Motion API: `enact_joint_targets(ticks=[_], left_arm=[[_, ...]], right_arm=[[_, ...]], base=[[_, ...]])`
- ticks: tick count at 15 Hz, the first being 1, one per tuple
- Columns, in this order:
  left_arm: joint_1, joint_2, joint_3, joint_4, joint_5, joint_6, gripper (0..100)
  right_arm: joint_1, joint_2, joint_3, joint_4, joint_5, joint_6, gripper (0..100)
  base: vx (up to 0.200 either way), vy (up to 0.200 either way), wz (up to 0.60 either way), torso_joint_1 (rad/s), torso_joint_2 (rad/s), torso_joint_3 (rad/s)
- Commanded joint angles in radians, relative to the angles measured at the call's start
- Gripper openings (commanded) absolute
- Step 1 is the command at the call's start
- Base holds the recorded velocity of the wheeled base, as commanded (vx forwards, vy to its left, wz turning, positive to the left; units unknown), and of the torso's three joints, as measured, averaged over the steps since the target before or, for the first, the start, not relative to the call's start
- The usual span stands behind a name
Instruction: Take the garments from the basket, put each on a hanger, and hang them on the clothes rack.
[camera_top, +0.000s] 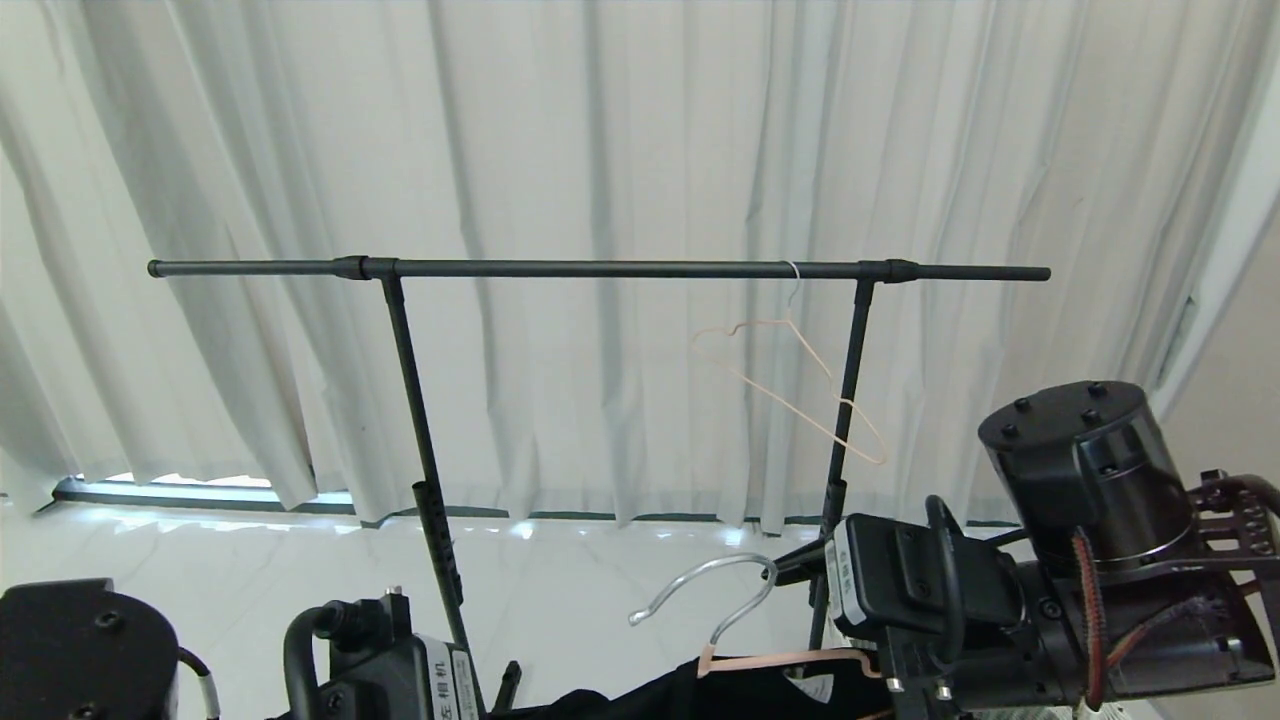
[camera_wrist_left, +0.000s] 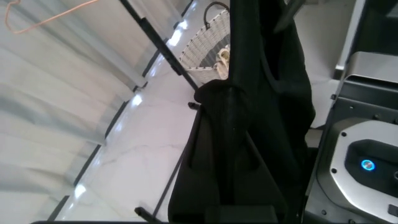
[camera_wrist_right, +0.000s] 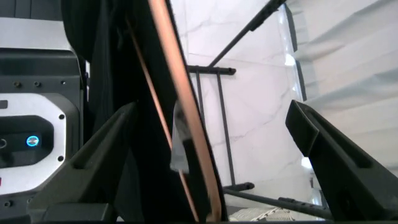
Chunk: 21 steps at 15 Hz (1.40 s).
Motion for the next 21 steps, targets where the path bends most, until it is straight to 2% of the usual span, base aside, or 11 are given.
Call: enact_joint_targets(ticks=[1, 7, 8, 12, 17, 18, 21], left_arm=[[-0.015, -0.006, -0.002, 0.000, 0.001, 0.000, 0], [-0.016, -0.016, -0.001, 0.000, 0.001, 0.000, 0], [-0.016, -0.016, 0.001, 0.000, 0.001, 0.000, 0], [-0.018, -0.016, 0.002, 0.000, 0.001, 0.000, 0], [-0.016, -0.015, 0.022, 0.000, 0.005, 0.001, 0], [-0.016, -0.016, 0.025, 0.000, 0.005, 0.001, 100], [0.001, -0.016, 0.027, 0.000, 0.008, -0.005, 100]], right_arm=[[0.008, 0.031, -0.009, 0.000, 0.001, 0.000, 100], [0.011, 0.031, -0.003, 0.003, -0.002, 0.000, 100], [0.011, 0.031, -0.004, 0.002, -0.002, -0.001, 0], [0.011, 0.034, -0.003, -0.008, -0.009, -0.003, 0], [0.010, 0.034, 0.034, -0.126, -0.032, -0.009, 0], [0.010, 0.033, 0.034, -0.141, -0.032, -0.017, 0], [-0.007, 0.016, 0.036, -0.178, -0.033, -0.046, 0]], base=[[0.000, 0.000, 0.00, 0.000, 0.00, 0.000], [0.000, 0.000, 0.00, 0.000, 0.00, 0.000], [0.000, 0.000, 0.00, 0.000, 0.00, 0.000], [0.000, 0.000, 0.00, 0.000, 0.00, 0.000], [0.000, 0.000, 0.00, 0.000, 0.00, 0.000], [0.000, 0.000, 0.00, 0.000, 0.00, 0.000], [0.000, 0.000, 0.00, 0.000, 0.00, 0.000]])
